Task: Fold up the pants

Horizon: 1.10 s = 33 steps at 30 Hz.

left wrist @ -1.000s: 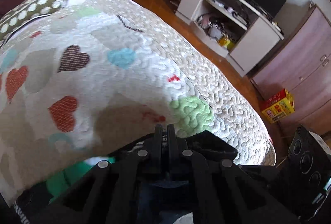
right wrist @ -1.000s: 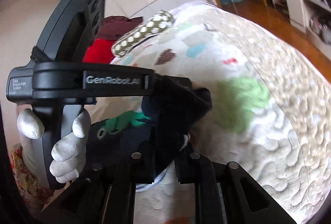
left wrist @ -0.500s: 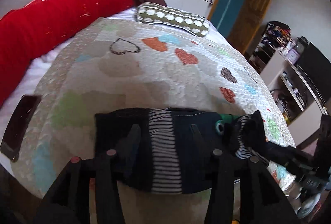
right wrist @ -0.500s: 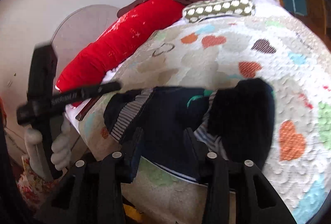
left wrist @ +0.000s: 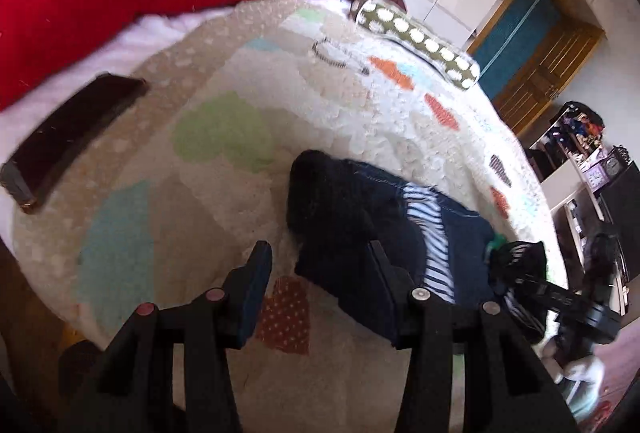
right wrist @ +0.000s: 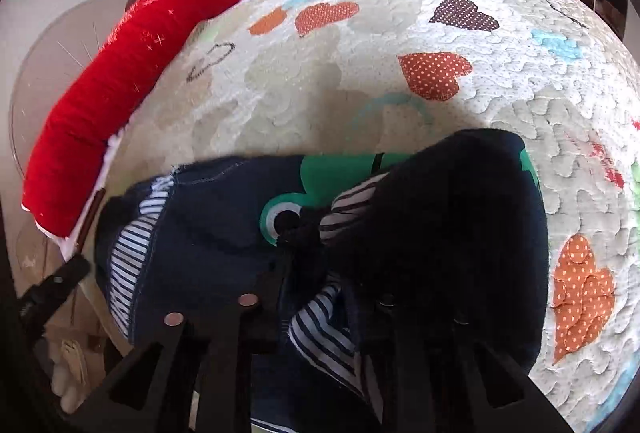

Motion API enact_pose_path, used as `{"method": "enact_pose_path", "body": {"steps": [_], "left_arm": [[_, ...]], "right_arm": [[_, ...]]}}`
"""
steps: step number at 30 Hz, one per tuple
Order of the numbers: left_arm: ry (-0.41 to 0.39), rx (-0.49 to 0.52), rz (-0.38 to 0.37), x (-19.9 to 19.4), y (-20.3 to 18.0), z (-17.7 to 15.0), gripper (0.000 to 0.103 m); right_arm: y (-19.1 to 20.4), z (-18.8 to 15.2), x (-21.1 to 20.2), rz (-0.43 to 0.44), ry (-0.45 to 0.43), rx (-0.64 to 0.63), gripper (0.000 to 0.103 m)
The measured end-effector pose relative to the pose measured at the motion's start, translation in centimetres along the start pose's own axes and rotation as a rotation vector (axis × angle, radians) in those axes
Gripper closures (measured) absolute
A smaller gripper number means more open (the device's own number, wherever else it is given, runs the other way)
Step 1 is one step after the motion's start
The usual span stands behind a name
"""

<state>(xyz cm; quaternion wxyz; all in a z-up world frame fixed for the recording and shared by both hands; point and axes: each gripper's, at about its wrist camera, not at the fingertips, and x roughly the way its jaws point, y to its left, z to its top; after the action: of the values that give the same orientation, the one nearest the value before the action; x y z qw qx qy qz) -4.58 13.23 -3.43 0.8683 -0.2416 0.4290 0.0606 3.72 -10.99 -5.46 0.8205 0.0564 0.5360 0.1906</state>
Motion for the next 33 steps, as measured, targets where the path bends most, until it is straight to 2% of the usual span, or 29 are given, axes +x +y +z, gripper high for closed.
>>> {"method": "enact_pose_path", "body": {"steps": [2, 3, 5, 7, 9, 12, 15, 18, 21, 22, 24, 25, 26, 27, 28, 30, 33], "left_arm": [[0.041, -0.015, -0.001, 2.0, 0.3, 0.2, 0.08], [0.056, -0.035, -0.028, 2.5, 0.5, 0.3, 0.081], [0.031, -0.049, -0.048, 2.0, 0.7, 0.3, 0.083], [0.004, -0.064, -0.085, 0.8, 1.1, 0.1, 0.083], [-0.021, -0.097, -0.116, -0.6, 1.9, -0.3, 0.083], [-0.067, -0.147, -0.111, -2.7, 3.7, -0.9, 0.081], [-0.093, -0.176, -0.109, -4.0, 5.3, -1.5, 0.076], [-0.108, -0.175, -0.101, -4.8, 6.2, -2.0, 0.074], [-0.107, -0.172, -0.097, -4.8, 6.7, -2.4, 0.067], [-0.102, -0.172, -0.105, -4.8, 6.8, -2.6, 0.065], [-0.097, -0.171, -0.114, -4.7, 6.9, -2.8, 0.063], [-0.094, -0.171, -0.118, -4.7, 7.0, -2.9, 0.06], [-0.094, -0.173, -0.122, -4.6, 7.1, -3.0, 0.059], [-0.092, -0.174, -0.126, -4.6, 7.1, -3.1, 0.059], [-0.091, -0.173, -0.126, -4.6, 7.0, -3.2, 0.059], [-0.086, -0.163, -0.118, -4.5, 6.6, -3.3, 0.059], [-0.079, -0.147, -0.118, -4.8, 5.8, -3.3, 0.059]], "right_arm": [[0.7, 0.3, -0.5, -0.051, 0.036, -0.048, 0.069], [1.4, 0.4, -1.0, -0.076, 0.038, -0.075, 0.07], [3.5, 0.5, -3.4, -0.088, -0.01, -0.149, 0.07], [6.6, 0.8, -5.2, -0.025, -0.03, -0.22, 0.069], [9.4, 1.3, -5.6, 0.034, -0.02, -0.26, 0.06], [14.0, 2.6, -3.5, 0.108, 0.046, -0.322, 0.055], [18.4, 3.3, 0.3, 0.124, 0.131, -0.379, 0.049], [21.8, 3.1, 3.9, 0.069, 0.219, -0.417, 0.049], [24.4, 2.8, 8.3, -0.065, 0.295, -0.477, 0.049], [25.1, 2.6, 9.5, -0.12, 0.313, -0.512, 0.048], [26.0, 2.2, 11.2, -0.21, 0.324, -0.56, 0.036], [26.4, 1.9, 11.7, -0.252, 0.323, -0.588, 0.036], [26.6, 1.7, 11.7, -0.286, 0.313, -0.615, 0.043], [26.6, 1.5, 11.6, -0.328, 0.294, -0.638, 0.064], [26.5, 1.5, 11.4, -0.33, 0.287, -0.645, 0.069], [25.7, 2.0, 9.9, -0.284, 0.264, -0.606, 0.088], [24.1, 3.3, 6.7, -0.187, 0.192, -0.534, 0.091]]}}
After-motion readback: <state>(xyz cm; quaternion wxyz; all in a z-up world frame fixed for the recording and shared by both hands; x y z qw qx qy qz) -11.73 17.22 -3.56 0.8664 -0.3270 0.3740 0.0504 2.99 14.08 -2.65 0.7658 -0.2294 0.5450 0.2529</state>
